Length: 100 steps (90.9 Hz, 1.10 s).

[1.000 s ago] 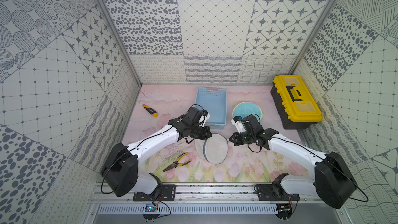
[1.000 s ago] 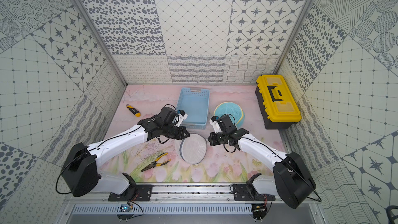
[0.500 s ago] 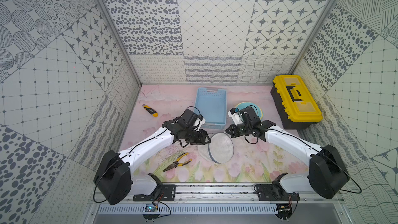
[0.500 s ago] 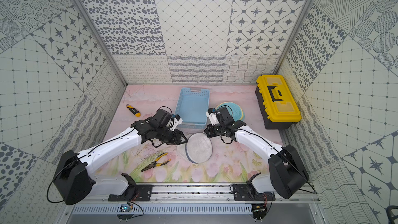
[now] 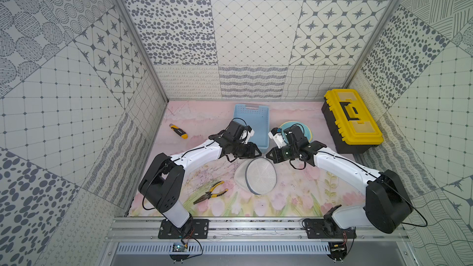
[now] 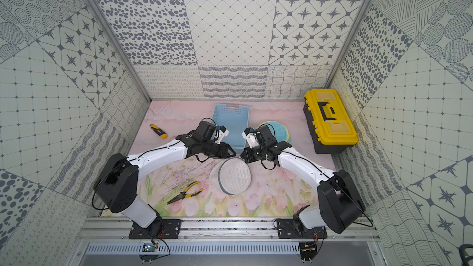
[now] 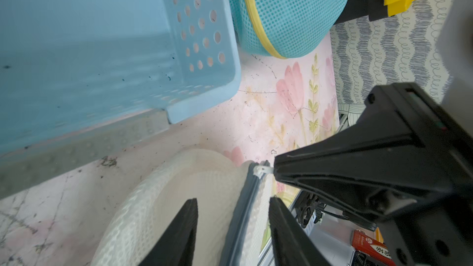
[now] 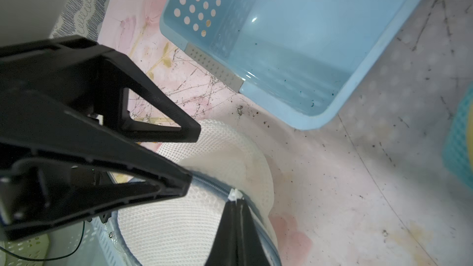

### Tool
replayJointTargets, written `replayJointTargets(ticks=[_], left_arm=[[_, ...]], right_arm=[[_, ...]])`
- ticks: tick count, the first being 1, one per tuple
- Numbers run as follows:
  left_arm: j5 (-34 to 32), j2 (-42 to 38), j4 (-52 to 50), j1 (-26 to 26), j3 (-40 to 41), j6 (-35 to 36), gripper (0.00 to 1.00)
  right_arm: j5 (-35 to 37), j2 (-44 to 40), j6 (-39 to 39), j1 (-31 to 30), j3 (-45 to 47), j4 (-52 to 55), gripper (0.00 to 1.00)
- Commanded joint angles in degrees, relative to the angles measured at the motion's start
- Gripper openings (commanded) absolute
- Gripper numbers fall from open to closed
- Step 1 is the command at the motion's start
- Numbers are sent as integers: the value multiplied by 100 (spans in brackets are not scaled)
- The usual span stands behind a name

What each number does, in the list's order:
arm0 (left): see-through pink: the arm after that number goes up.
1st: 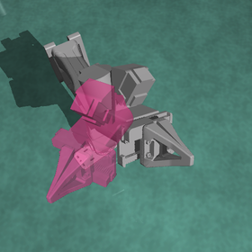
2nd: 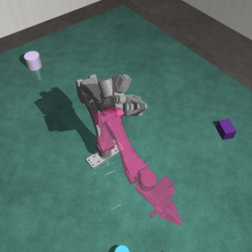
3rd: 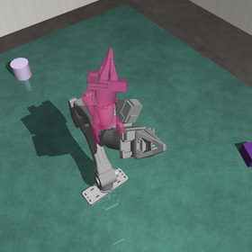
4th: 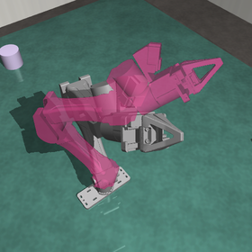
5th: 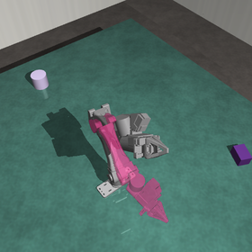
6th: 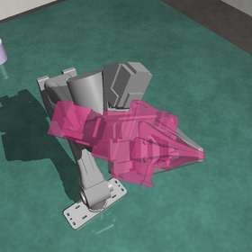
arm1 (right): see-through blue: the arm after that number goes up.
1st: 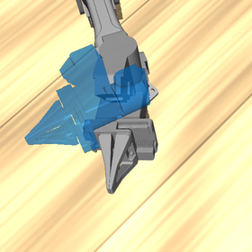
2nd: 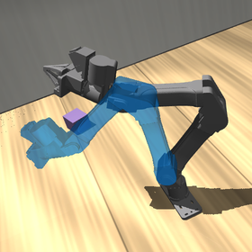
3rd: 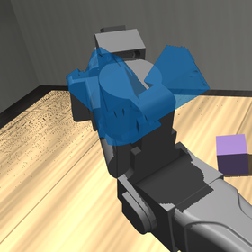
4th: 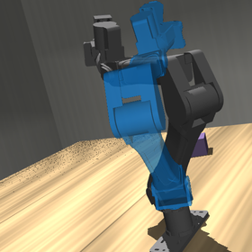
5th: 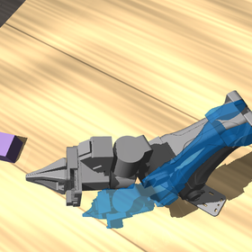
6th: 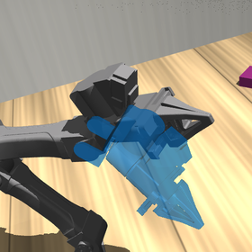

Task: Turn the laundry bag inside out
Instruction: Zip the zipper on the laundry bag.

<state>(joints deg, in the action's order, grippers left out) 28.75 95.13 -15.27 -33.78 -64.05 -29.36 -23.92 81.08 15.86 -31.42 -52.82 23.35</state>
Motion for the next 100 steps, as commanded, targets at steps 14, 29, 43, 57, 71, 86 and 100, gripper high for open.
replayJointTargets(ticks=[14, 29, 43, 57, 71, 86, 100], left_arm=[[352, 232, 193, -198, -147, 382, 35], [319, 250, -36, -233, -218, 462, 32], [147, 188, -311, -282, -190, 569, 24], [75, 111, -337, -287, -127, 563, 15], [37, 74, -398, -304, -135, 565, 0], [-16, -220, -253, -305, 37, 423, 0], [21, -452, -165, -305, 156, 390, 0]], right_arm=[[-65, 185, -75, -61, -233, -154, 0], [50, 170, -36, -66, -238, -155, 0], [116, 118, -10, -66, -229, -153, 0], [131, 96, 10, -64, -211, -154, 0], [201, 43, 82, -66, -173, -167, 0], [414, -16, 166, -53, -77, -170, 0], [565, -76, 237, -17, 60, -190, 0]])
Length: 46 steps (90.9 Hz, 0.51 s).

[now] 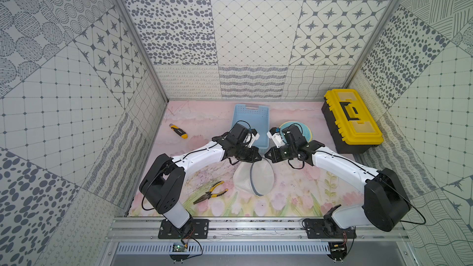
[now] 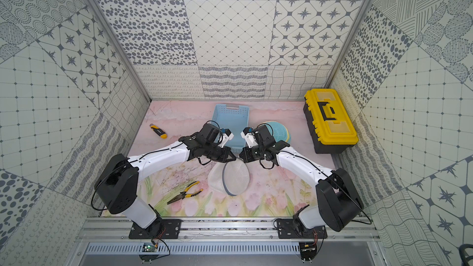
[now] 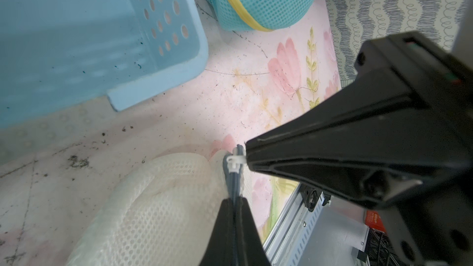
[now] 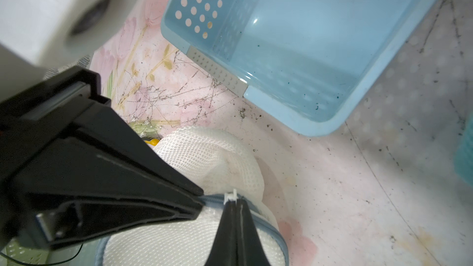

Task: Turn the laundry bag inside out
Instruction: Zip the zipper on the laundry bag.

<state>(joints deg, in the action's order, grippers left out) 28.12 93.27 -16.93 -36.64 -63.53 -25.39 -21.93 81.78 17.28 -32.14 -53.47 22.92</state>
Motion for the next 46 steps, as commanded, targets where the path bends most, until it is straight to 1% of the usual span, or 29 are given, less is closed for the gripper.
replayJointTargets(ticks=[1, 19, 46], left_arm=[[95, -270, -6, -18, 103, -5, 0], [-60, -426, -171, 26, 188, 85, 0], [-233, -886, 566, 332, 601, -495, 0]], right_arm=[[374, -154, 98, 61, 130, -151, 0], [485, -296, 159, 152, 320, -146, 0], [407, -545, 289, 174, 925, -164, 0]])
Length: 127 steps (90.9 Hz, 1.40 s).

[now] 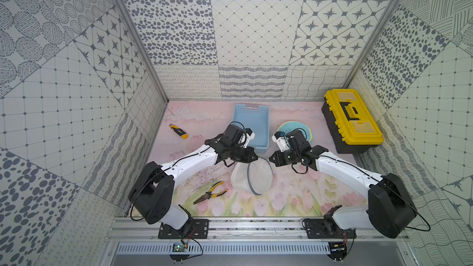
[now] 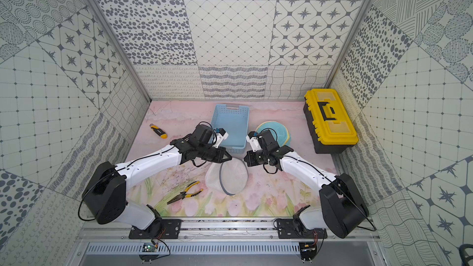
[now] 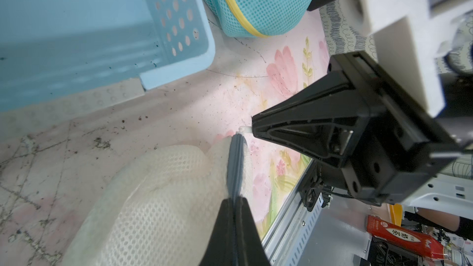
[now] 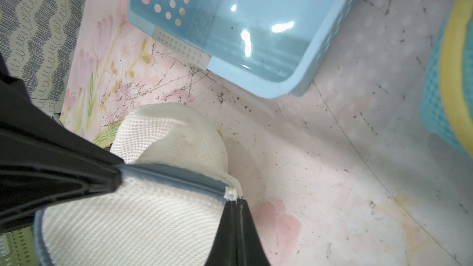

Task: Turn the laundry bag inside out
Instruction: Zip the zipper on the laundry bag.

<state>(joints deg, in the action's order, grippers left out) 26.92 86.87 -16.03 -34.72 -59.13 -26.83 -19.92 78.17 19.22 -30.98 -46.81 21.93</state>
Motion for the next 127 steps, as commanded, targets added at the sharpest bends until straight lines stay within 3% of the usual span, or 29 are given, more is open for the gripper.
replayJointTargets(ticks=[1, 33, 50, 62, 71, 77, 85, 97, 105, 127], left_arm=[[-128, -265, 500, 144, 173, -376, 0], [-462, -595, 1423, 246, 797, -1107, 0], [-6, -676, 300, 149, 572, -972, 0], [492, -934, -837, 80, 627, -855, 32], [211, -1046, -1857, 163, 442, -571, 38], [-185, -1311, -1682, 327, 426, -501, 44], [-306, -1444, -723, 462, 435, -537, 51], [-115, -695, 354, 465, -3, -356, 49], [-130, -168, 530, 461, -367, -166, 49], [165, 914, -341, 62, -1185, 529, 50]], right_arm=[[207, -199, 101, 62, 281, -70, 0], [107, -374, 342, 59, 804, -268, 0], [136, -40, 78, 124, 182, -266, 0], [-135, 219, -130, 122, -255, -256, 0], [-360, 386, -314, 122, -448, -200, 0], [-475, 465, -371, 111, -510, -199, 0], [-554, 524, -410, 102, -562, -211, 0], [-662, 569, -468, 45, -676, -152, 0], [-669, 569, -506, 12, -732, -94, 0], [-623, 571, -506, 0, -822, -35, 0]])
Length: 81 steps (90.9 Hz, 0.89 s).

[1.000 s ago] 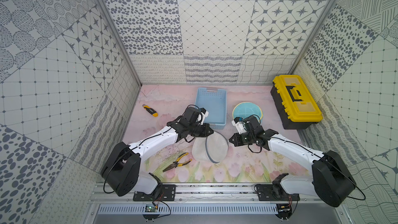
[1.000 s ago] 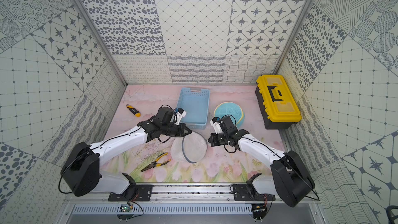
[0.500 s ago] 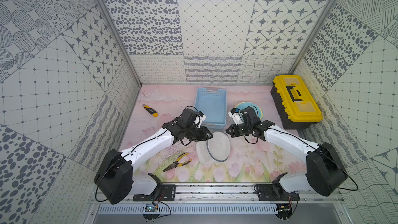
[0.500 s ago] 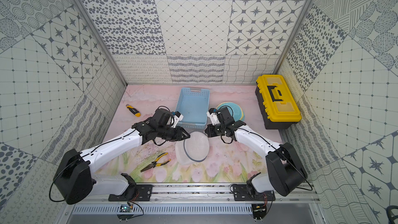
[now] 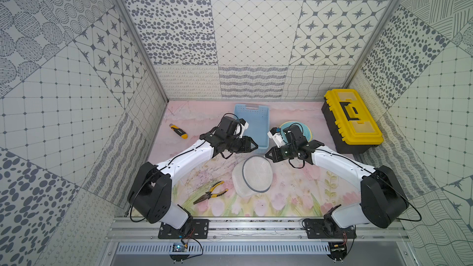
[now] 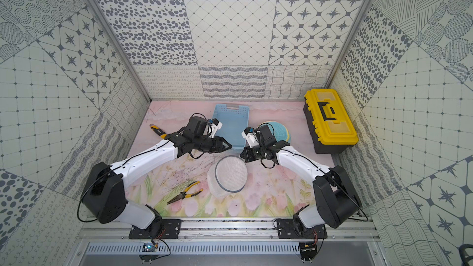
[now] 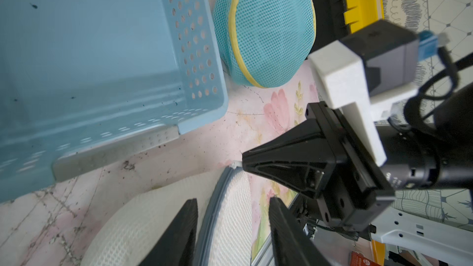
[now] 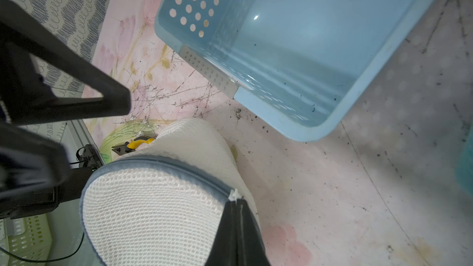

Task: Turn the laundry bag inside out
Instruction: Zip the zipper on the laundry bag.

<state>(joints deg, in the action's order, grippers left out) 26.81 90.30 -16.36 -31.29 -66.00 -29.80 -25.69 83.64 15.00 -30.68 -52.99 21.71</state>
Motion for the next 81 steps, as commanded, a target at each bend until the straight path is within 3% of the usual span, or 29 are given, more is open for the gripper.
replayJointTargets(ticks=[1, 9, 26, 43, 51, 60, 81], left_arm=[[158, 591, -356, -312, -513, 857, 50], [-49, 698, -677, -558, -555, 1041, 49], [-674, 775, -1377, -763, -648, 1337, 36], [-675, 665, -1392, -806, -537, 1363, 24], [-755, 632, -1420, -816, -507, 1357, 27], [-956, 416, -1271, -814, -369, 1301, 38], [-1354, -365, -476, -808, 246, 1333, 47]], right_arm=[[-39, 27, -80, -28, -207, -16, 0], [-9, 17, -70, -30, -252, -15, 0], [3, -8, -50, -45, -316, -15, 0], [33, -4, -8, -66, -331, -15, 0], [52, -18, 2, -79, -321, -11, 0], [34, -39, 3, -85, -316, -11, 0], [37, -39, 12, -111, -279, -15, 0]])
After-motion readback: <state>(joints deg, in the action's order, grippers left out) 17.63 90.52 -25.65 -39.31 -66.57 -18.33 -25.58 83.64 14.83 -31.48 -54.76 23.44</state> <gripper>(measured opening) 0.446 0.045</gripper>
